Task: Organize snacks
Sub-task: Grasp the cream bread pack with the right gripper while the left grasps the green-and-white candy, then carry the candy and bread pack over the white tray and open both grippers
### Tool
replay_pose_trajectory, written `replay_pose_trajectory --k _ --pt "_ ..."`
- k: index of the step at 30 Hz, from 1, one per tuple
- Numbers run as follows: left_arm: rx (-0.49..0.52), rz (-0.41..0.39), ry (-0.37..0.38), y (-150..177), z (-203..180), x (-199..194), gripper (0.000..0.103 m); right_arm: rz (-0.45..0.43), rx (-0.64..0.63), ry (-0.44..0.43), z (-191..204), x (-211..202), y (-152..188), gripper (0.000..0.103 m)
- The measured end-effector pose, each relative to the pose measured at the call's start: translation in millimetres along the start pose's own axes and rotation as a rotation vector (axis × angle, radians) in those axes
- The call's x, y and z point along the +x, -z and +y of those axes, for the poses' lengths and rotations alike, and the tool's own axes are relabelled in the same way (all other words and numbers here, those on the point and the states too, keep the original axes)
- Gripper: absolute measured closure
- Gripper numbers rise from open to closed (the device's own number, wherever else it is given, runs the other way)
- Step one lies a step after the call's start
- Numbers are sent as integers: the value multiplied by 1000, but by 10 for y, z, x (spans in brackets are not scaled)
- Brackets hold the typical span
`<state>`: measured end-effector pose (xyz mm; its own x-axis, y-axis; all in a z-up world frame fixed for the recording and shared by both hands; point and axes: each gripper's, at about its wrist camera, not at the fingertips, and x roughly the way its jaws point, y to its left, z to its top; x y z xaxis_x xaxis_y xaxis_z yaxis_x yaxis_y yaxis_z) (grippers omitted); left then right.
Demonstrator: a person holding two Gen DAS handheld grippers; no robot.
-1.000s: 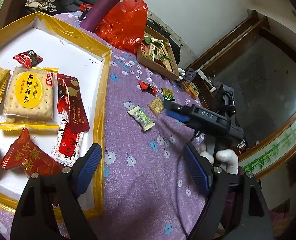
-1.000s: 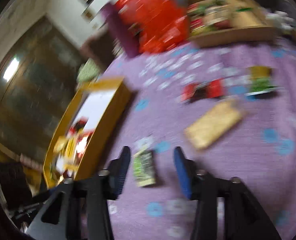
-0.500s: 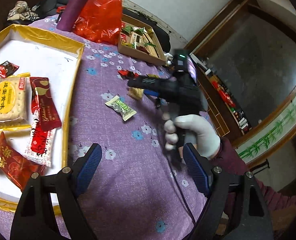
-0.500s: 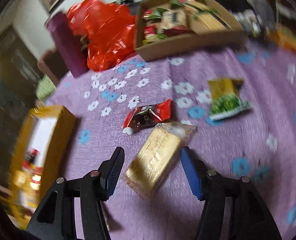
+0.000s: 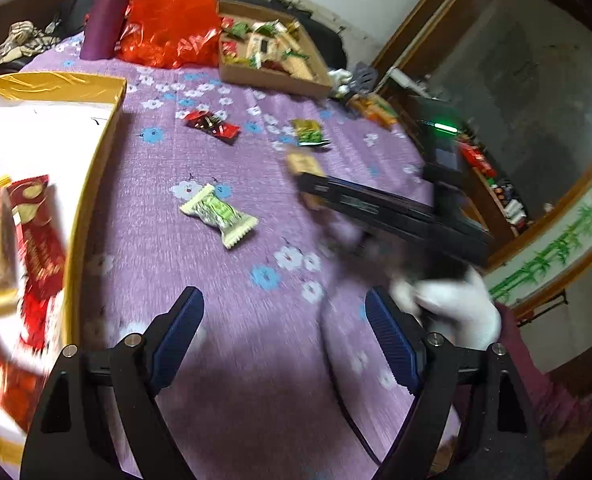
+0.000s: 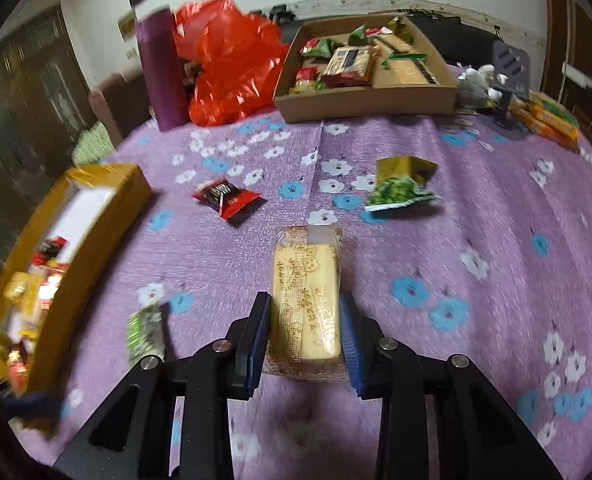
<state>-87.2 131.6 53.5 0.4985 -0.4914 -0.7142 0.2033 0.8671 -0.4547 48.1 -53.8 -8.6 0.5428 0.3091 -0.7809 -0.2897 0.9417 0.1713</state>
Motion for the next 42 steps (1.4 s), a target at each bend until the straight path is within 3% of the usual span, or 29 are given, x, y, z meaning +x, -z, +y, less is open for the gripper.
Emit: replay_pose_trajectory --k 3,6,8,10,13,18,19,22,29,30,32,33,37,39,40,41,42 --pt "18 1 -65 -184 0 233 20 -38 38 -42 -144 -91 43 68" --pt "72 -9 -191 -371 0 468 26 -34 70 -79 -224 -80 38 68" --pt "125 11 -266 -425 5 649 57 -32 77 -98 -238 -81 42 68" --pt "198 9 -324 -389 -26 770 59 -32 75 -111 -241 -82 49 68" --pt "249 -3 -349 -314 -81 786 59 -43 71 -112 -247 -110 61 68" --pt "191 -28 -313 -266 1 651 67 -52 83 -116 -273 -122 65 68" --pt "177 -35 -300 -242 -1 600 74 -56 82 -114 -272 -127 68 68" --pt "144 -52 -273 -201 36 493 75 -66 79 -107 -256 -135 81 68" --pt "70 -38 -199 -213 119 474 73 -59 84 -94 -223 -79 116 68" --pt "78 -39 -209 -231 98 492 69 -59 86 -92 -227 -75 119 68" --pt "117 -35 -239 -265 35 562 38 -60 89 -89 -234 -73 121 68" --pt "137 -29 -259 -278 9 614 32 -60 90 -89 -237 -69 123 68" --pt "225 8 -300 -288 -100 818 28 -57 90 -90 -237 -63 123 68" --pt "261 14 -335 -272 -161 842 45 -58 91 -90 -238 -63 124 68" --pt "280 11 -333 -258 -182 820 68 -58 91 -90 -238 -62 126 68" --pt "277 15 -320 -257 -173 800 84 -58 92 -90 -239 -59 127 68" --pt "265 21 -300 -255 -148 772 84 -58 92 -90 -239 -57 127 68"
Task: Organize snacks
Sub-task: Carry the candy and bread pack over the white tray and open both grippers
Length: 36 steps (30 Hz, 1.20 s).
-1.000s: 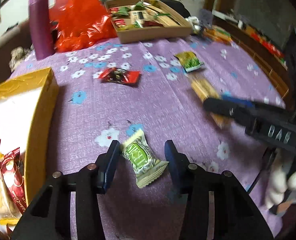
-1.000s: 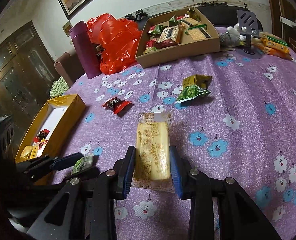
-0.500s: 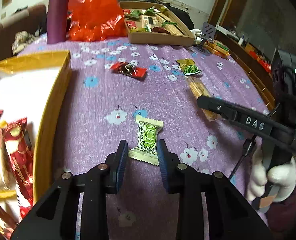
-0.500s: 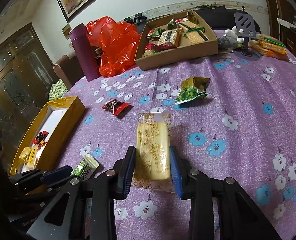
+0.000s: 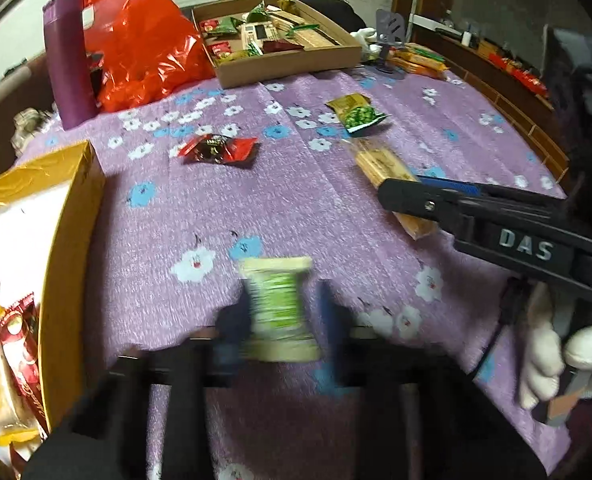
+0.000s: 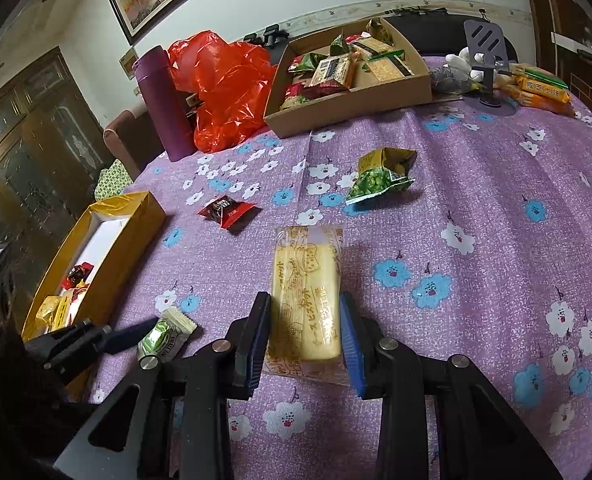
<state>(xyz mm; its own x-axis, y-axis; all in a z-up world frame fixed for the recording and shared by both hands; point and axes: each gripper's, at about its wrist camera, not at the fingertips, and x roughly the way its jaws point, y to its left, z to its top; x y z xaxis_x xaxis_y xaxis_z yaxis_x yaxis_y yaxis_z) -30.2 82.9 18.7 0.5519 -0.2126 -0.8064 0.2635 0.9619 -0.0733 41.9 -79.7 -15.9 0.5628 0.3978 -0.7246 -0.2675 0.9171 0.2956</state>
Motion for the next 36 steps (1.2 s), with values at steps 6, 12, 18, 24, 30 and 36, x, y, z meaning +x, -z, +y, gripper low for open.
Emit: replay_pose_trajectory --k 6,12,18,24,30,36 --pt "-75 -37 12 142 168 -186 84 -4 1 5 -7 -1 5 68" --pt "-199 -158 58 223 509 -708 84 -26 -25 19 48 -33 32 68" --pt "-297 -243 61 313 1086 -1209 84 -40 -51 18 173 -92 15 68" --pt "-361 -249 23 276 1727 -1364 84 1 -66 -101 621 -144 -185 69" --pt "-428 -194 22 203 2219 -1129 84 62 -173 -190 1450 15 -339 69" --pt "-509 -157 59 248 2544 -894 84 121 -290 -195 2129 363 -274 69"
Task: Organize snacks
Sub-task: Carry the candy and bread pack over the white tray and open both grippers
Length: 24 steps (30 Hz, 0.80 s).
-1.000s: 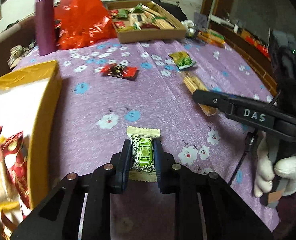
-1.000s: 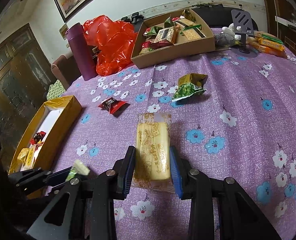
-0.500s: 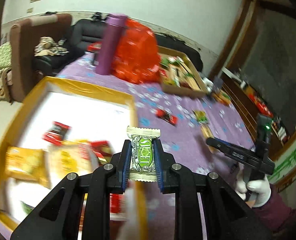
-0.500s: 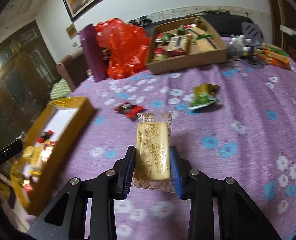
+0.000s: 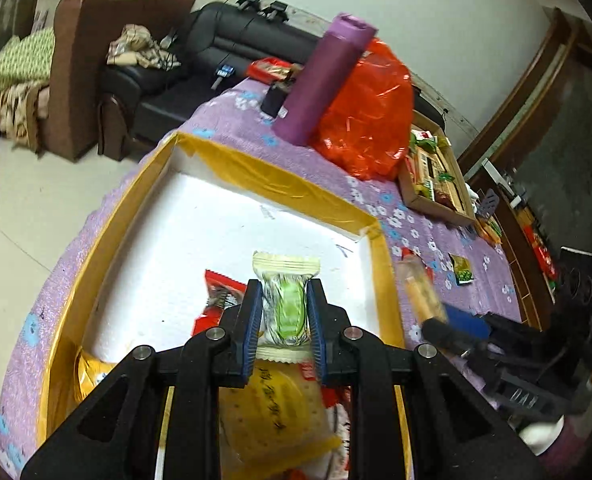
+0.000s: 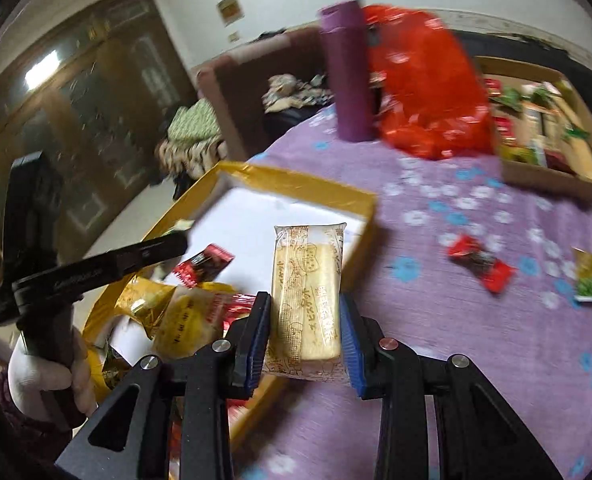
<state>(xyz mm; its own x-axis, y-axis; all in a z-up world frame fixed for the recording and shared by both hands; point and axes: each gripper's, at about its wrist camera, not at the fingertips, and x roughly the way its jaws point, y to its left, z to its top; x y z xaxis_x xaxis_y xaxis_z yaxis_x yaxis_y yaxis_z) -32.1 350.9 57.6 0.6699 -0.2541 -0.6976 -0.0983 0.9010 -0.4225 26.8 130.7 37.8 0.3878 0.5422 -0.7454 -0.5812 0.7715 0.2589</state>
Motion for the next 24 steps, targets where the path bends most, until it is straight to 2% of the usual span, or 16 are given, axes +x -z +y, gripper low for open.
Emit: replay_pose_trajectory --k 9,11,17,19,24 --pt "-20 -23 71 1 82 -88 81 76 -42 6 281 531 -25 69" --pt "-31 -34 90 12 67 -132 65 79 -46 -4 302 566 -28 66" --pt "-88 -50 133 75 -88 -290 31 37 28 -48 155 393 -73 66" --pt "-118 -41 143 124 -141 -325 27 10 53 -53 51 253 -79 66" --pt "-157 -1 262 319 -383 -341 27 -45 126 -17 -411 -108 4 64"
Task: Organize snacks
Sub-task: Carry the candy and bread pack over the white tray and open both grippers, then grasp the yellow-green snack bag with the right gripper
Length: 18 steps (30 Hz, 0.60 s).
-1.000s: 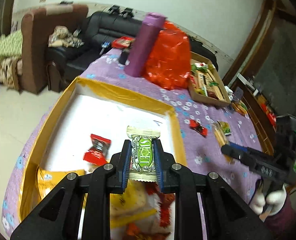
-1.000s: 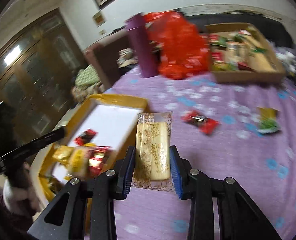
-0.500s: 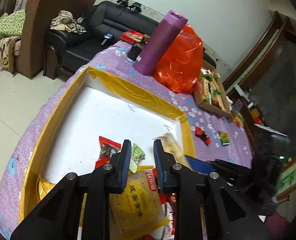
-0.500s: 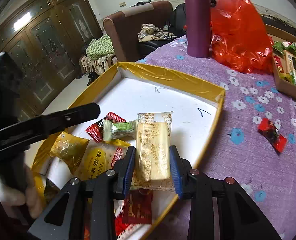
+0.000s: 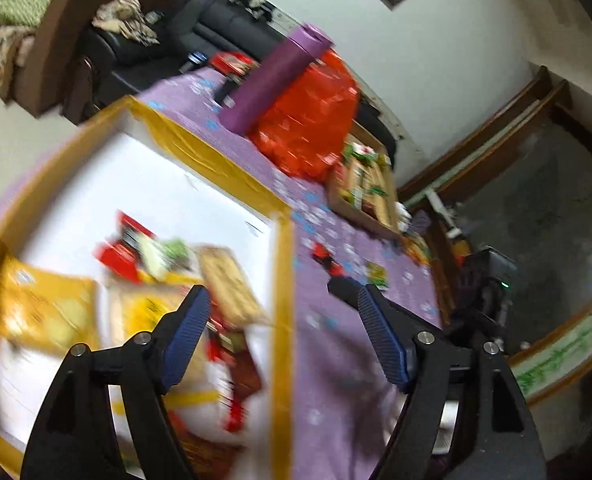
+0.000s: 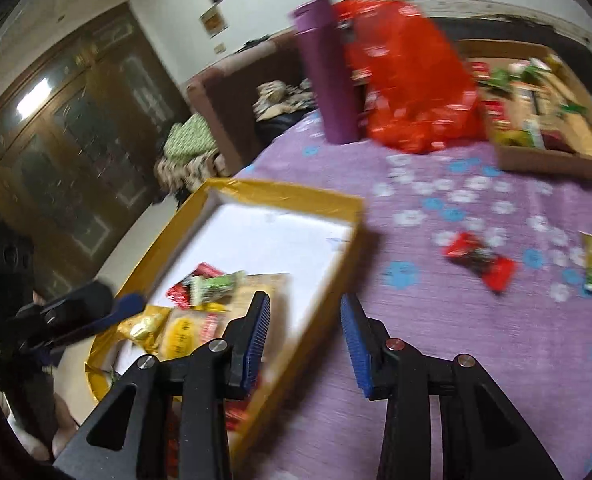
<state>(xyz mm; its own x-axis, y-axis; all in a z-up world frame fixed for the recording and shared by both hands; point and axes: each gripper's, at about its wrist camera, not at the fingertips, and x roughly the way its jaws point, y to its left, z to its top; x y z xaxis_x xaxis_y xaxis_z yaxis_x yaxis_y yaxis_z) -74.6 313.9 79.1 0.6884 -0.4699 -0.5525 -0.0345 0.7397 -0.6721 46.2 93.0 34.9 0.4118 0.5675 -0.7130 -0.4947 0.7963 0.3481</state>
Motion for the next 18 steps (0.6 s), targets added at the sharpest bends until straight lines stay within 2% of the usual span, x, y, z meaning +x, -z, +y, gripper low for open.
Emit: replay_pose_trajectory --k 7,12,15,18 --pt "57 72 66 366 -487 141 26 -60 102 128 -858 -549 131 63" --pt "160 130 94 706 -929 325 26 -102 192 209 -1490 -921 167 62" --pt "189 161 116 888 -1077 443 26 -94 192 241 -1655 -912 143 62" --pt "210 172 117 995 -1130 475 26 -75 172 229 -1666 -751 103 62"
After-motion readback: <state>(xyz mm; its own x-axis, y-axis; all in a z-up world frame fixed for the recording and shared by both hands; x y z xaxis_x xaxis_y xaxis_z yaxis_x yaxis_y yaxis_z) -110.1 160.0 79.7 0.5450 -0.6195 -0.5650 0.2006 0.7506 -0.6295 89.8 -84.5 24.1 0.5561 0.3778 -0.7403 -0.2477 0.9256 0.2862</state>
